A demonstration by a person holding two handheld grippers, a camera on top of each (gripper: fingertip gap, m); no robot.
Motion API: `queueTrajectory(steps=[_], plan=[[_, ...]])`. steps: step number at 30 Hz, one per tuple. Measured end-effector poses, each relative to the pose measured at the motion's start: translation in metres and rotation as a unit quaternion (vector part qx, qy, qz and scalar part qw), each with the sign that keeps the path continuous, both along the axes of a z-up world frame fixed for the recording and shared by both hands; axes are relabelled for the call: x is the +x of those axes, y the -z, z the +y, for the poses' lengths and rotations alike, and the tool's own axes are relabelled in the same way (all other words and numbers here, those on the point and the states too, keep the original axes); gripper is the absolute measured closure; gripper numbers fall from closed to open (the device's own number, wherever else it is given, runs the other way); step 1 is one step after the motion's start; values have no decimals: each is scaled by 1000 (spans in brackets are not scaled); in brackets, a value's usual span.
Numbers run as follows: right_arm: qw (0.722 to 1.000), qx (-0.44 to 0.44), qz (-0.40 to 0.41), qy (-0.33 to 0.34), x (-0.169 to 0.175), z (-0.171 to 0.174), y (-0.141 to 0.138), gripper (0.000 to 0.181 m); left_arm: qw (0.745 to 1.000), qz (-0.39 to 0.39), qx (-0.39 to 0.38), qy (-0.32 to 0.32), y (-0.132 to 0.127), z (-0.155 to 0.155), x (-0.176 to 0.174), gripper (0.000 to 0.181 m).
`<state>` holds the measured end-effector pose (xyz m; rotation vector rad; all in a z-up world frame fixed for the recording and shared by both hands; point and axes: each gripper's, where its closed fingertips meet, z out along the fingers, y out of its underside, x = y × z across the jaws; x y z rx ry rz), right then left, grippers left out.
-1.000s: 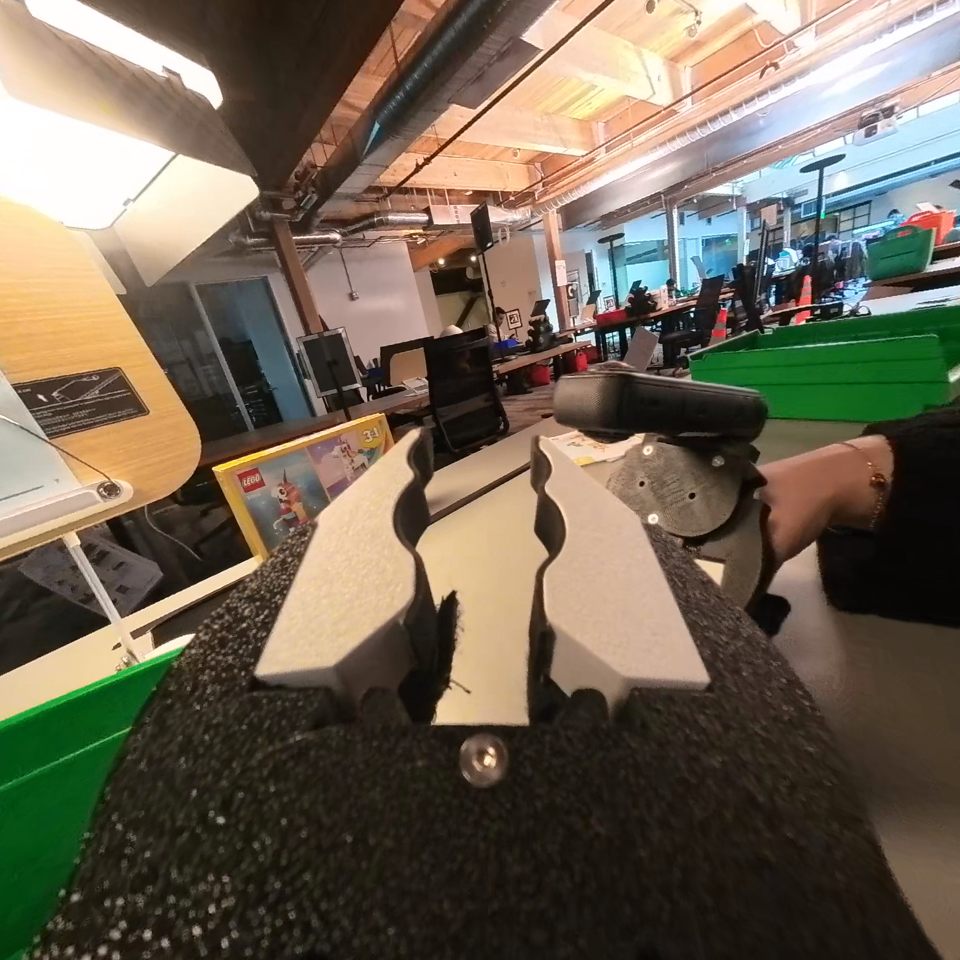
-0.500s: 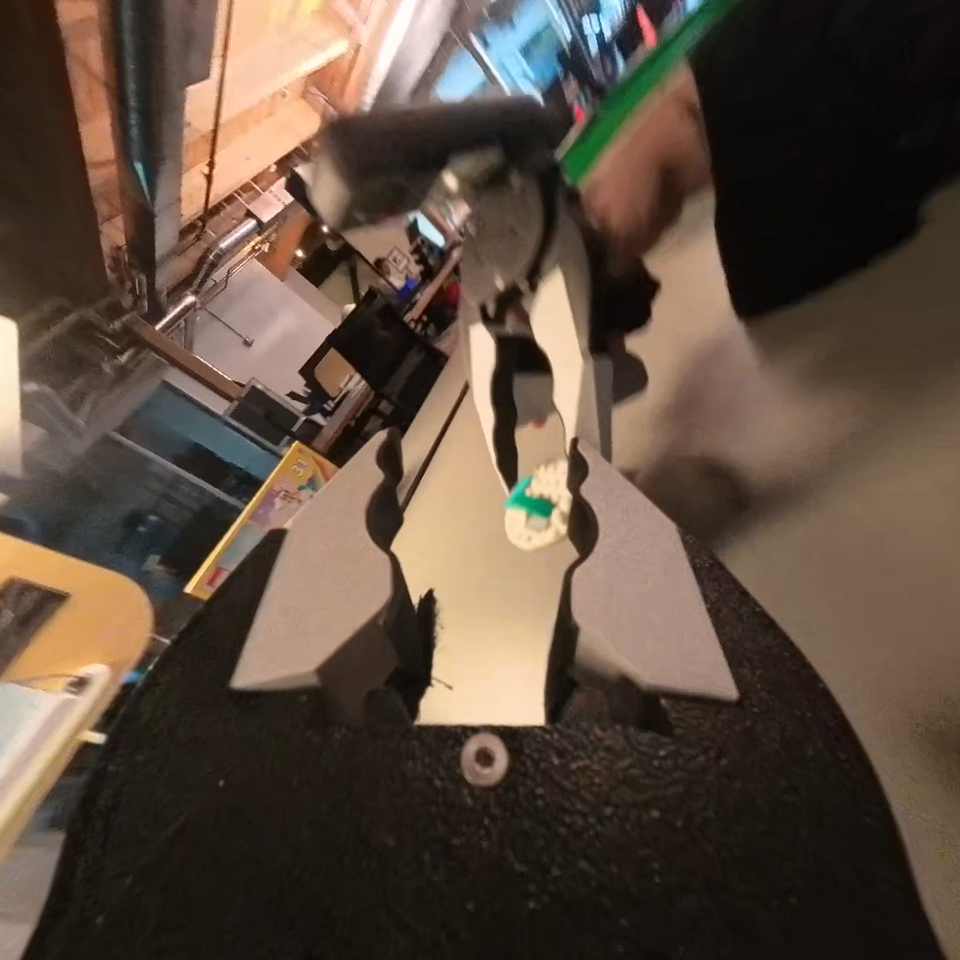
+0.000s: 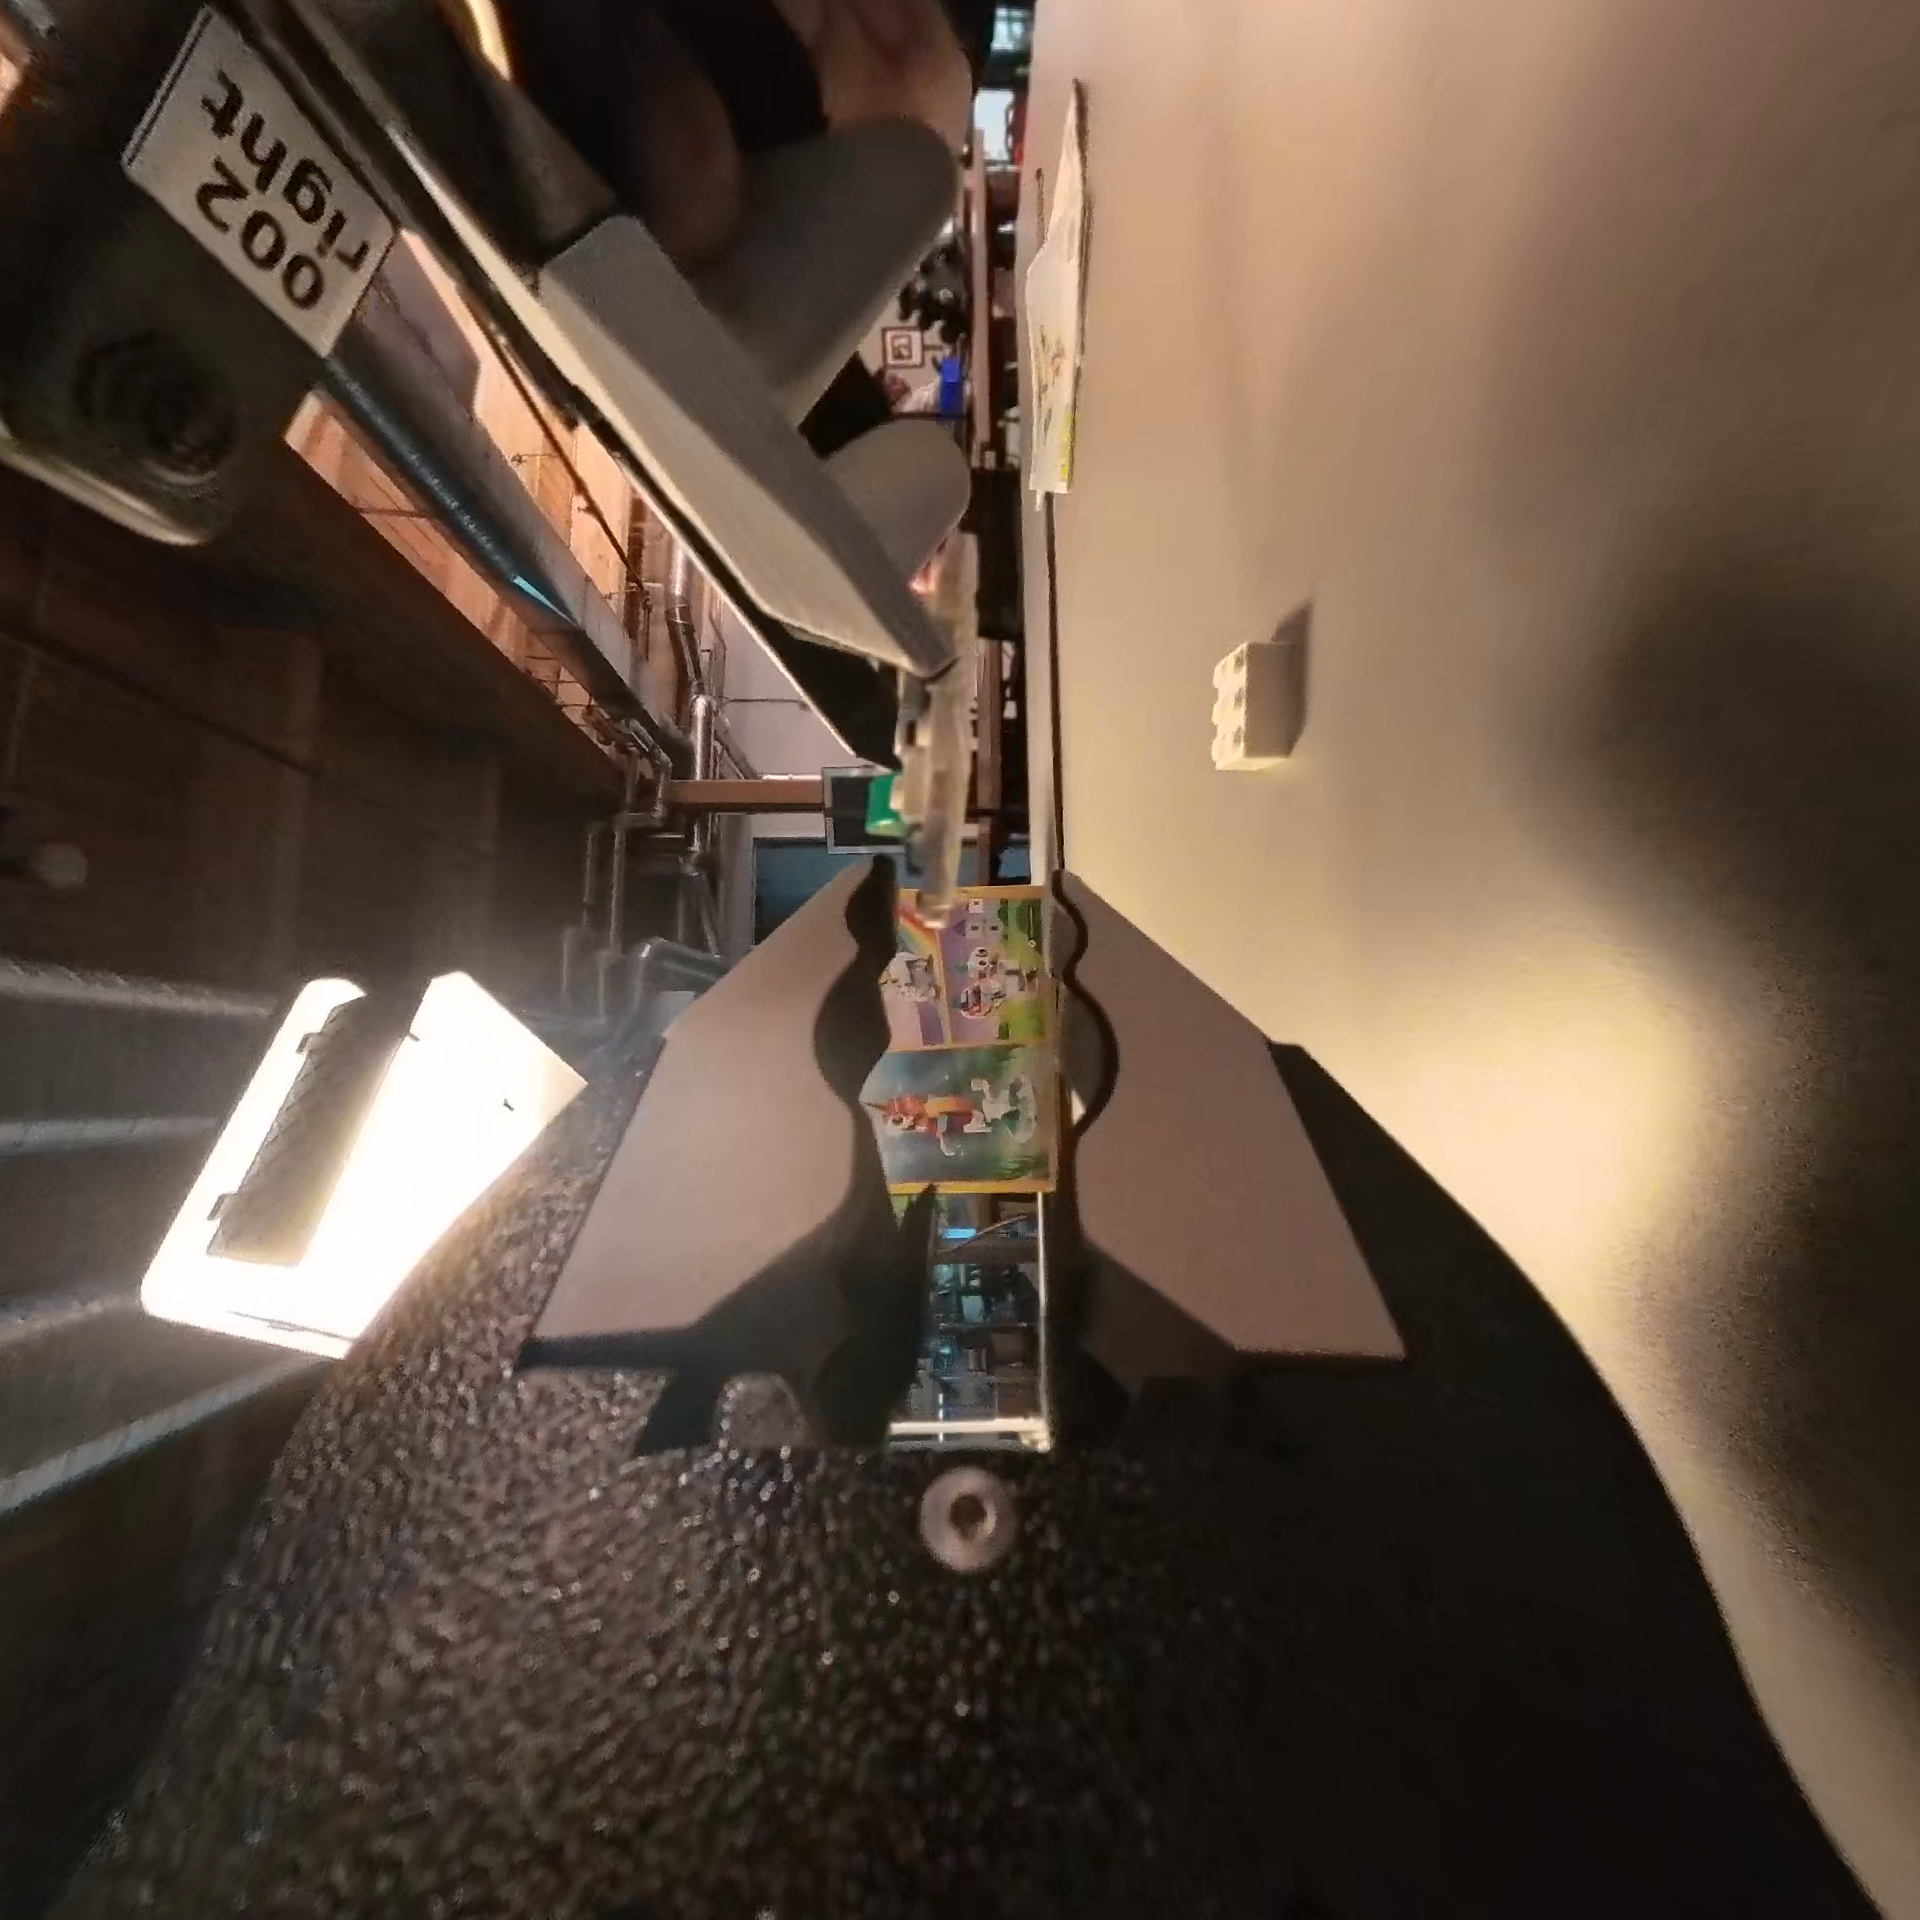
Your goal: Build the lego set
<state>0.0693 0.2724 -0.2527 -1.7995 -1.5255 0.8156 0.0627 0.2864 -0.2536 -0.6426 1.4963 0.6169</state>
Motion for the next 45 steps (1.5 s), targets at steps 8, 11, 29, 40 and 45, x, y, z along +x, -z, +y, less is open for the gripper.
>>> queueTrajectory(steps=[8,11,29,40,45], plan=[[1000,1,-6,18,0,4,7,117,999,29,11,-30,0,7,-6,179],[999,22,-2,47,12,16,7,115,999,21,10,-45,-2,13,-19,178],[993,39,67,89,36,29,39,125,991,-96,-40,-80,-12,30,-34,179],[987,6,110,118,42,38,29,128,991,-101,-61,-55,-6,25,-26,178],[986,-2,113,122,43,40,29,129,993,-109,-33,-27,-16,15,-22,179]])
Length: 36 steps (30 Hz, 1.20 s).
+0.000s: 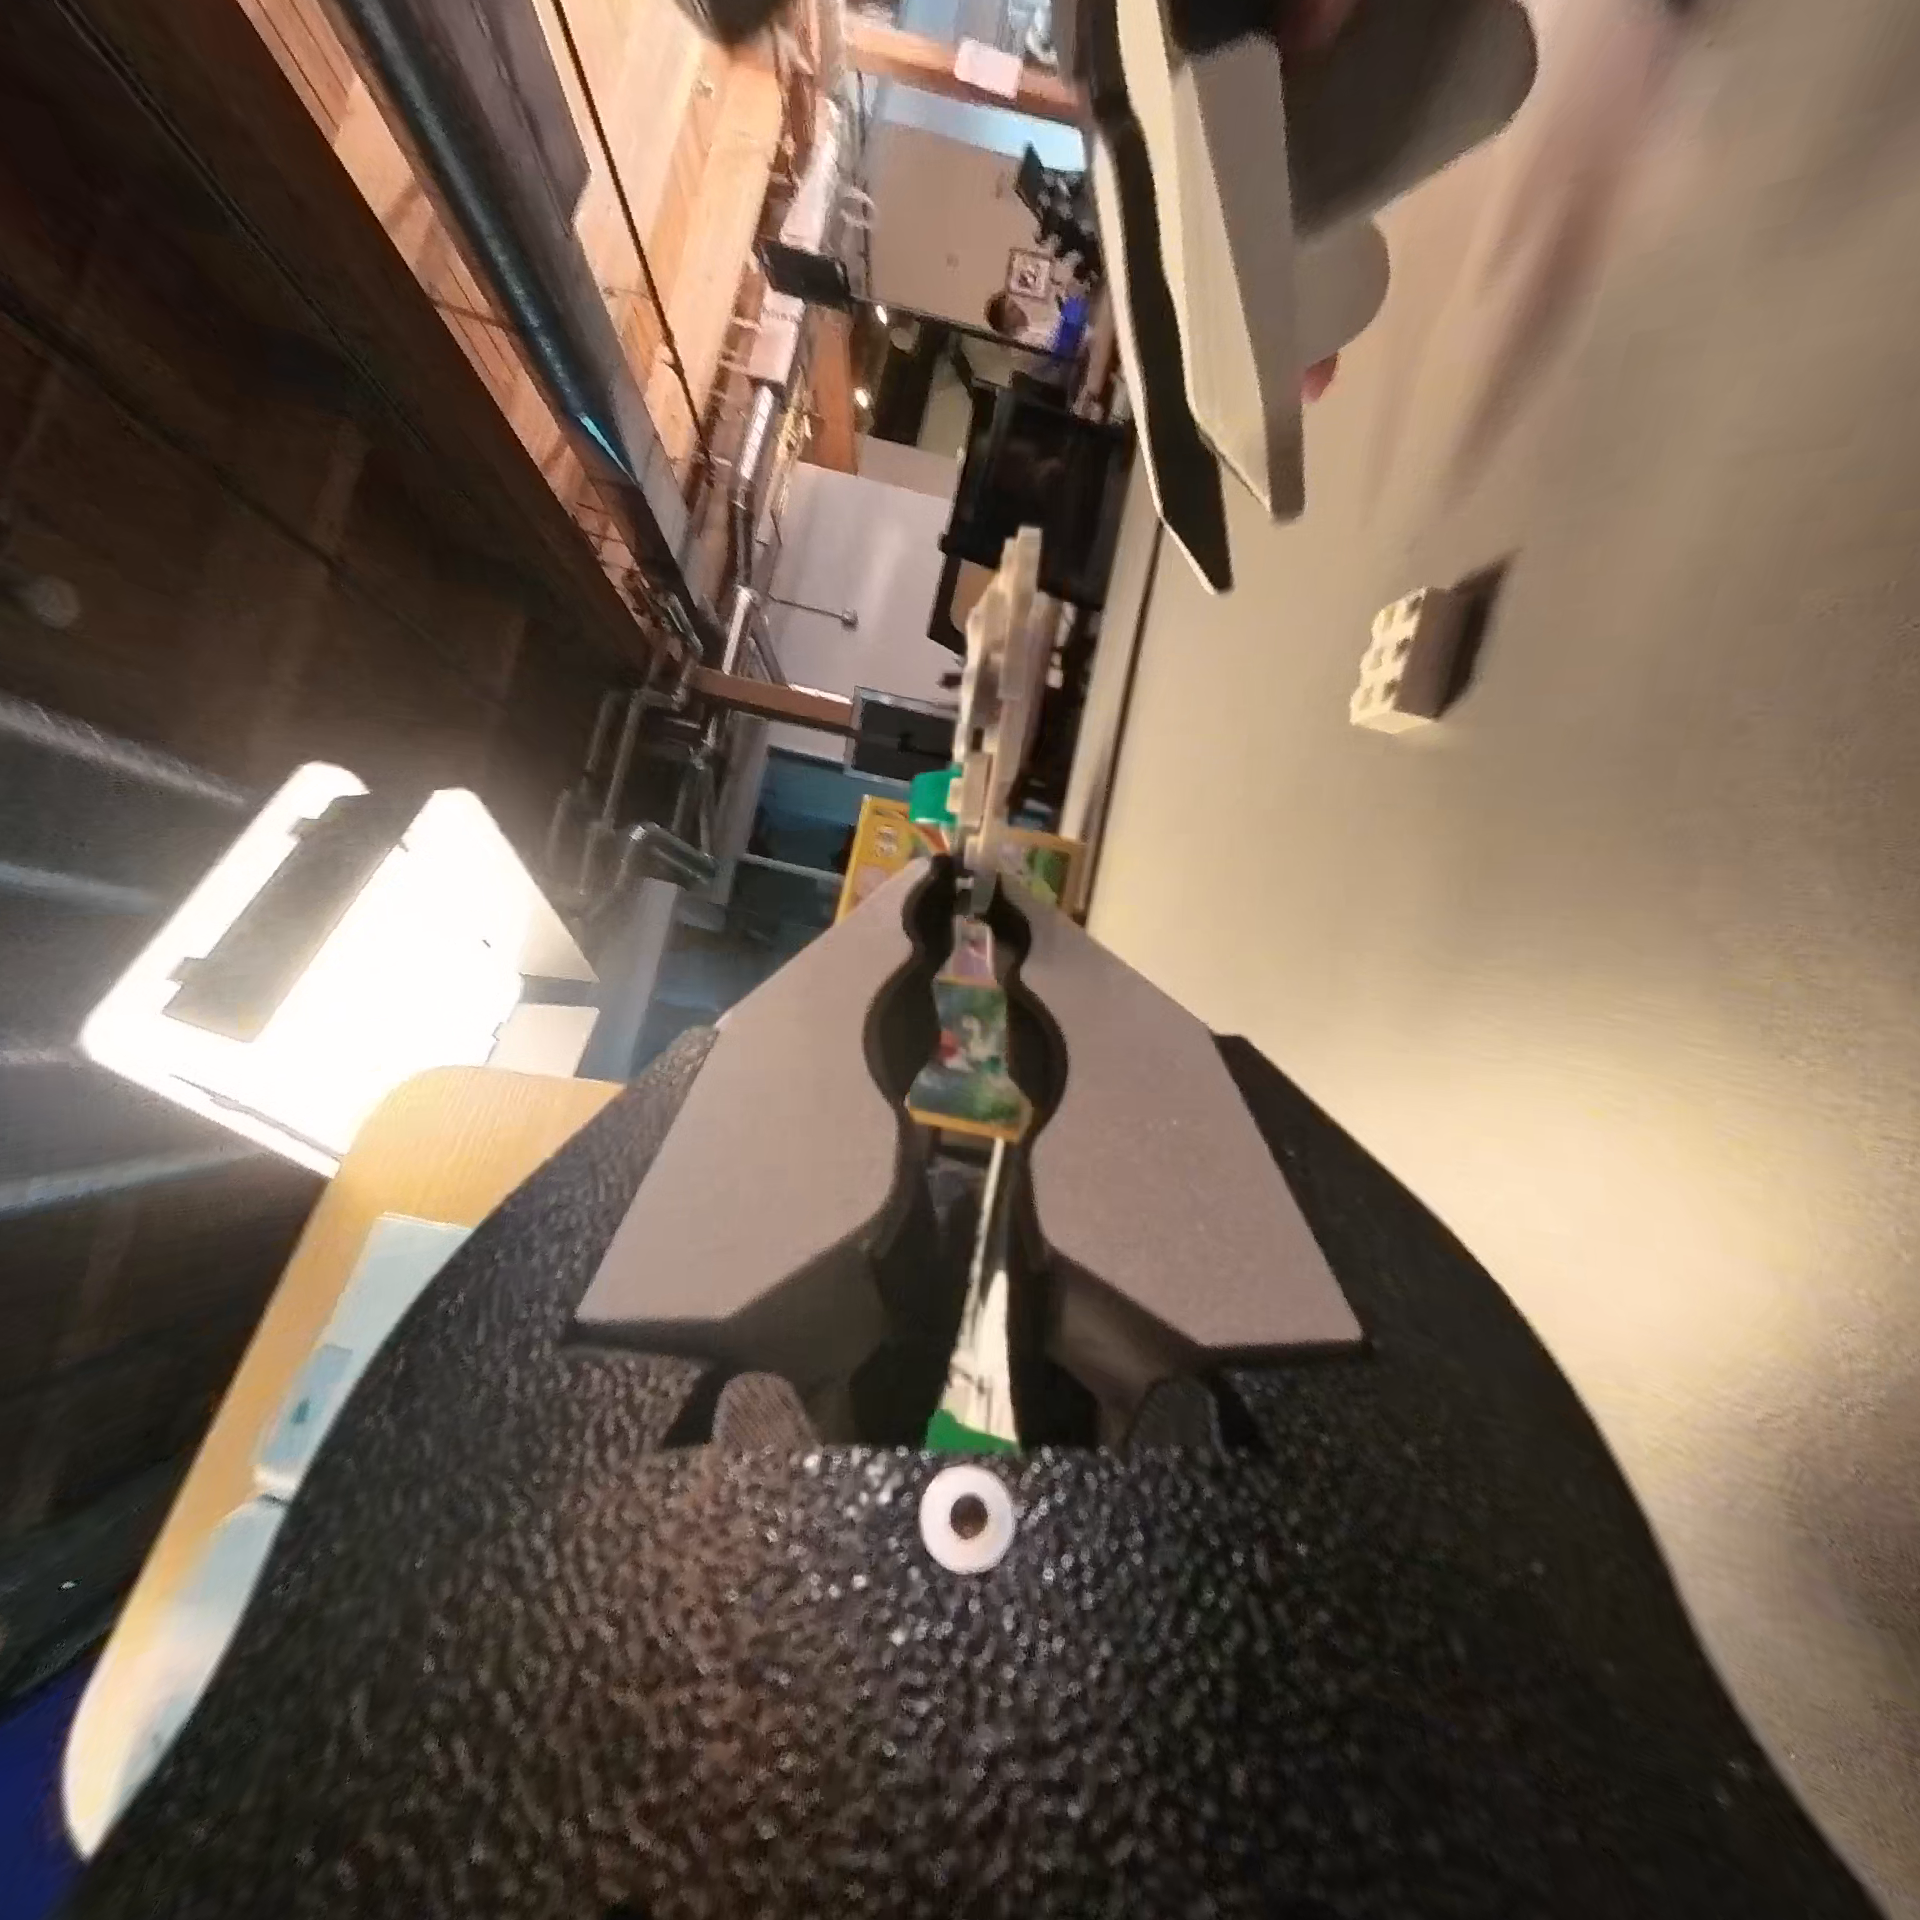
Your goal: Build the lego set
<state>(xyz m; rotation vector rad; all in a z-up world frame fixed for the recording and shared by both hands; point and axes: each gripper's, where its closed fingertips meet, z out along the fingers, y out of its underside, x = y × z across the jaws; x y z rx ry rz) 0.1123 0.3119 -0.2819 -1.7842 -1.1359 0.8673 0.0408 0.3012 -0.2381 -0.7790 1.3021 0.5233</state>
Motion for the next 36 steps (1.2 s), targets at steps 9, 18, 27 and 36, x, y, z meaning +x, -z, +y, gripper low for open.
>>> queueTrajectory(steps=[9,18,27,36], plan=[[1000,-4,-13,-2,-1,0,4,129,1000,-1,12,14,-5,-6,2,179],[1000,1,-26,-7,-3,-2,7,129,1000,5,8,14,-2,-6,2,179],[1000,-2,-26,-8,-3,-2,8,130,1000,3,10,6,-3,-3,0,178],[1000,-5,-26,-8,-3,-2,8,130,1000,-2,16,-1,-6,-1,-1,179]])
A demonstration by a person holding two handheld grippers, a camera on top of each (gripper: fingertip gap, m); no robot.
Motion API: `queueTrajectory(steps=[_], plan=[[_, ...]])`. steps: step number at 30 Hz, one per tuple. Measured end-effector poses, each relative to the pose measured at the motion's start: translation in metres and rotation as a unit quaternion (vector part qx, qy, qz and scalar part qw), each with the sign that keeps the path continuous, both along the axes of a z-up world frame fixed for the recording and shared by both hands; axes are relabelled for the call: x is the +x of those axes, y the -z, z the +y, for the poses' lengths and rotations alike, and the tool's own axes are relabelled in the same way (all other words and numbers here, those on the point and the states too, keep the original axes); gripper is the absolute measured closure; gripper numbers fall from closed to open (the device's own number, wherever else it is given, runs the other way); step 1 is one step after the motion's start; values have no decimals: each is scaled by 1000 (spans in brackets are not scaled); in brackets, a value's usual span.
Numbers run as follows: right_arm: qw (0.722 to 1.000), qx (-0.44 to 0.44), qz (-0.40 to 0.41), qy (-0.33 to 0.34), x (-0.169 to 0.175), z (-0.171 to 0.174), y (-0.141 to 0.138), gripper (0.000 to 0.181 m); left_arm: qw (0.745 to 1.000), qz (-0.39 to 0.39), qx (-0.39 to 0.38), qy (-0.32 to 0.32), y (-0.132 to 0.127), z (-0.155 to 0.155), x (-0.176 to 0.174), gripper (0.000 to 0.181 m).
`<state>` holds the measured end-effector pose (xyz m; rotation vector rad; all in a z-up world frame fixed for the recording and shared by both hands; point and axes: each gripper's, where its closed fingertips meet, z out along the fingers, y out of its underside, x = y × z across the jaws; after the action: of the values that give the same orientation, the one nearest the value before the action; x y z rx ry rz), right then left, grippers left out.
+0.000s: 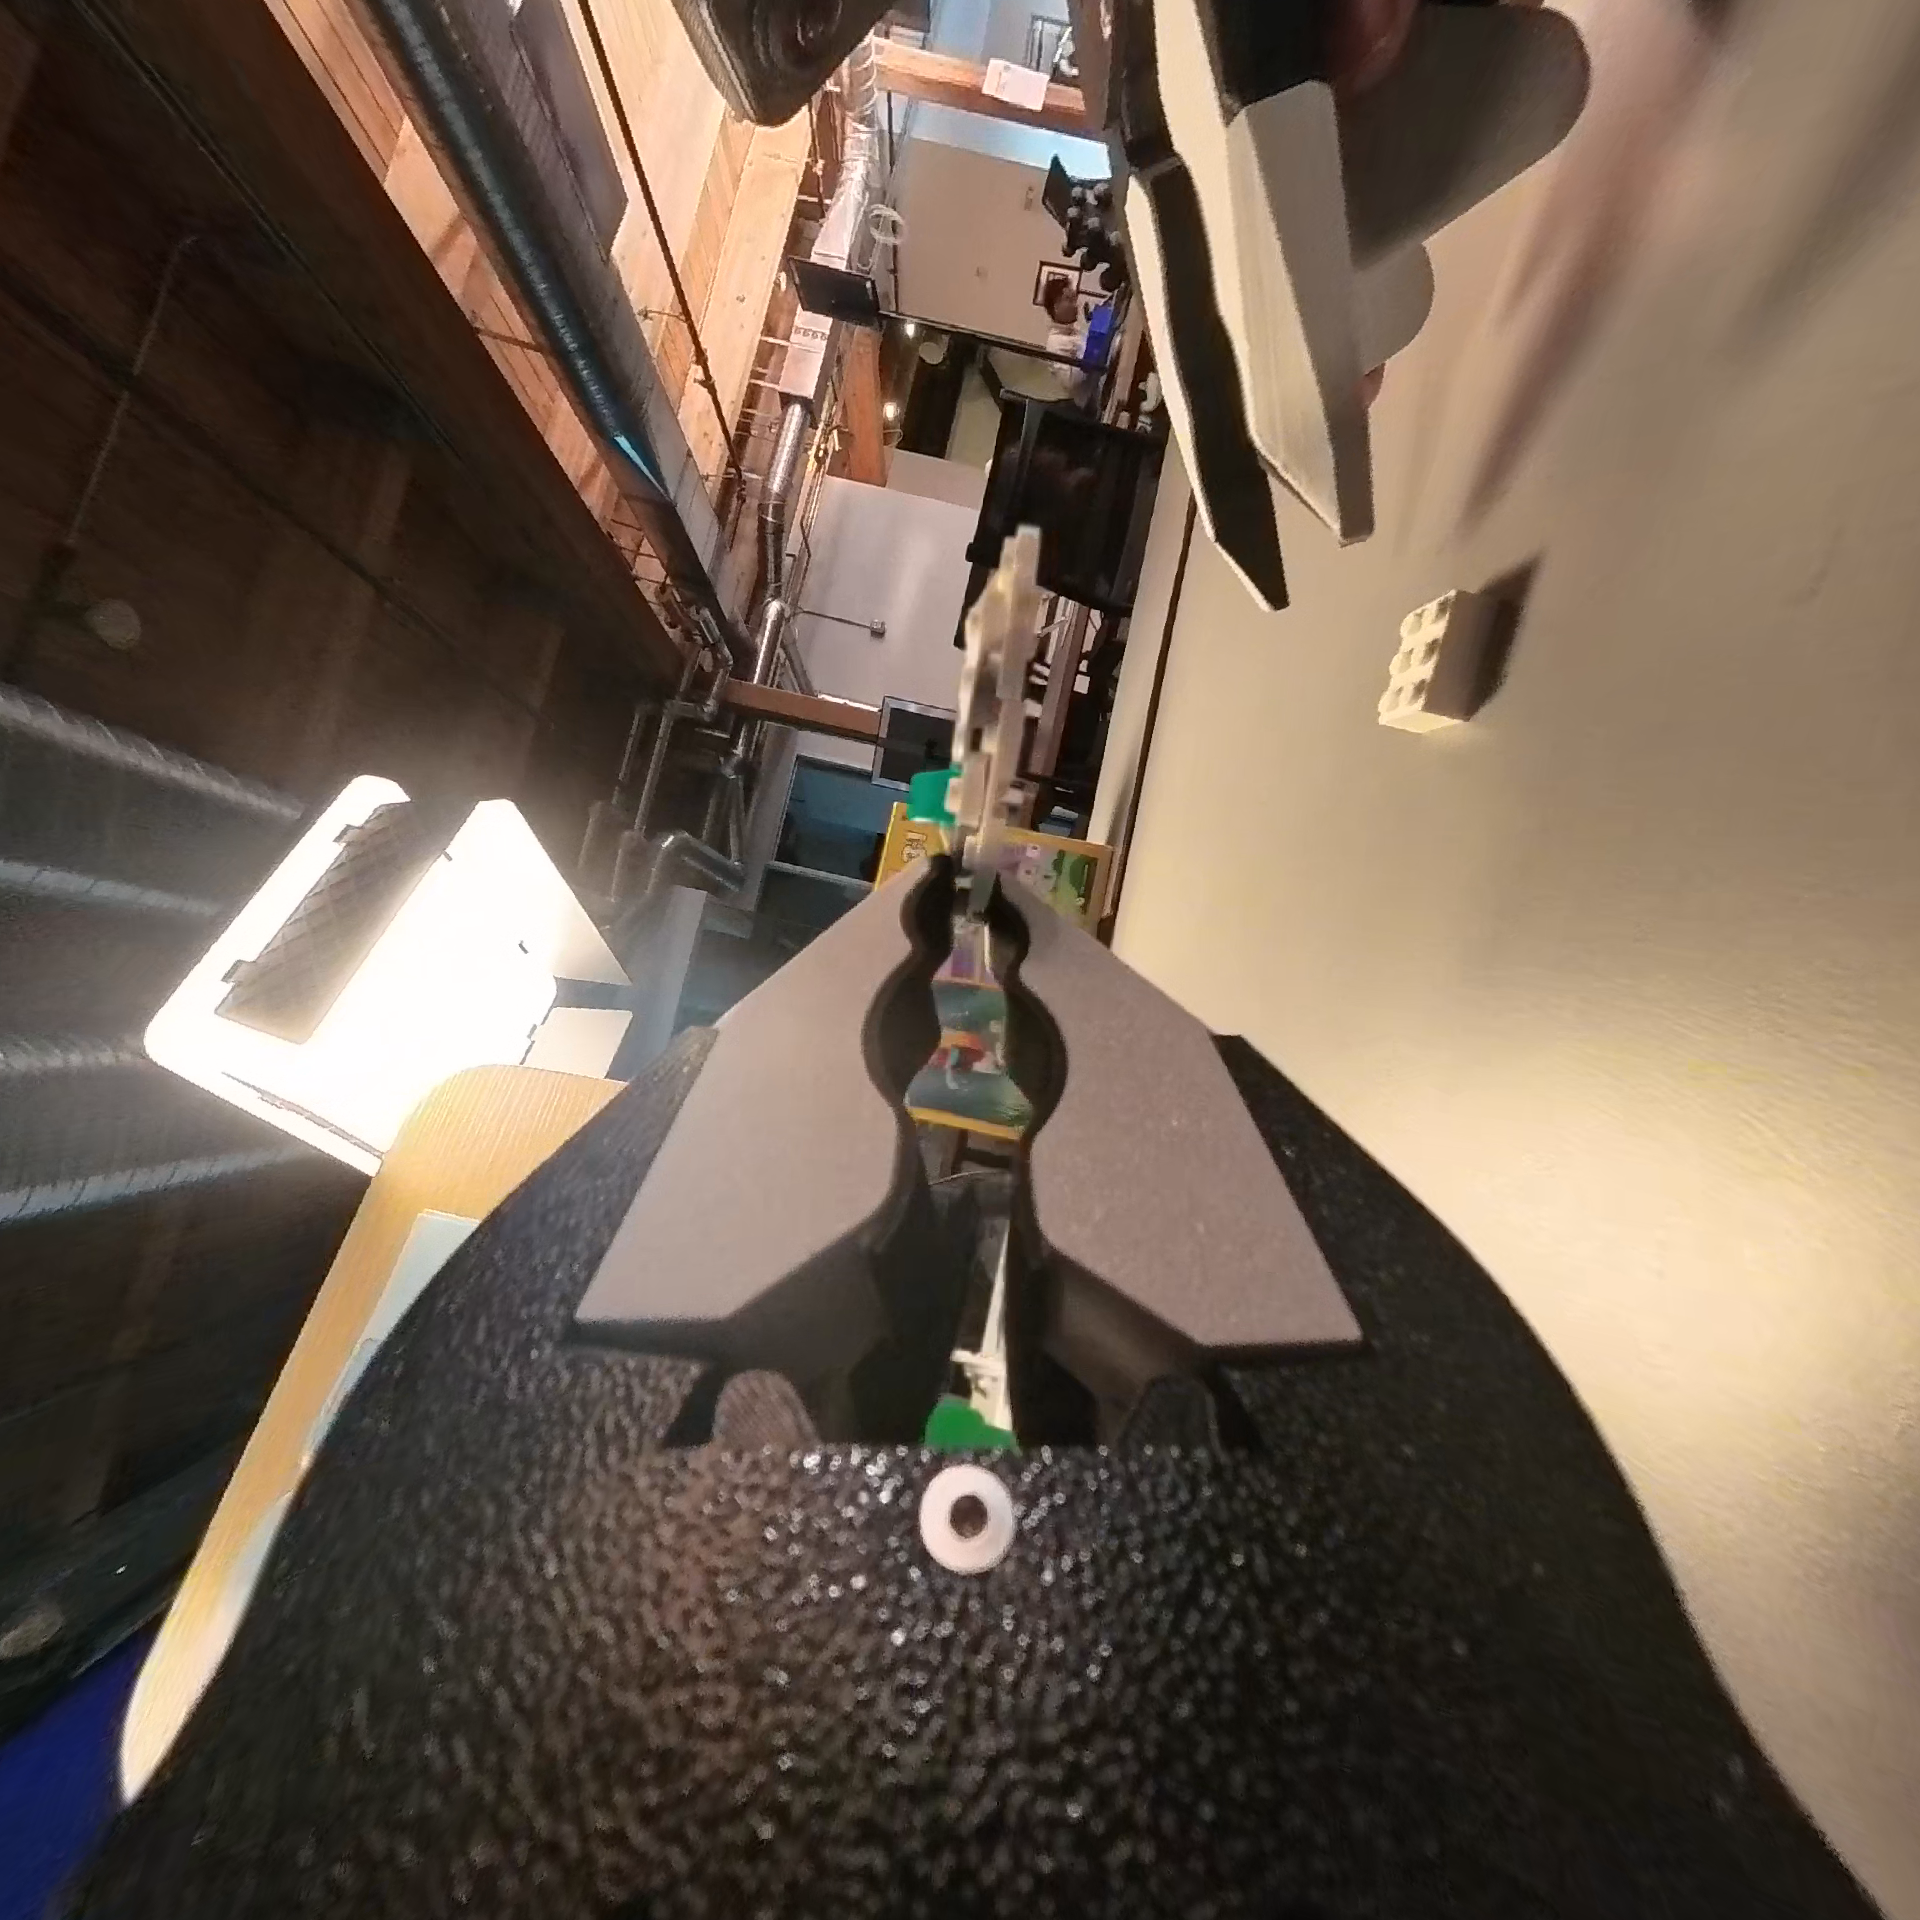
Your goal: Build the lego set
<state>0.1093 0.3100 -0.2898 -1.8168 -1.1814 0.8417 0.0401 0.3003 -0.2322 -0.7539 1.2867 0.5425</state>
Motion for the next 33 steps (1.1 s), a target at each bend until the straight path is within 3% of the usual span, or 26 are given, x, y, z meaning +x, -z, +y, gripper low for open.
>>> queueTrajectory(steps=[20,33], plan=[[999,32,-5,12,1,-2,-3,141,1000,12,-4,-2,4,2,-1,179],[995,41,-90,-20,-4,-13,21,150,999,50,-5,-4,14,3,2,178]])
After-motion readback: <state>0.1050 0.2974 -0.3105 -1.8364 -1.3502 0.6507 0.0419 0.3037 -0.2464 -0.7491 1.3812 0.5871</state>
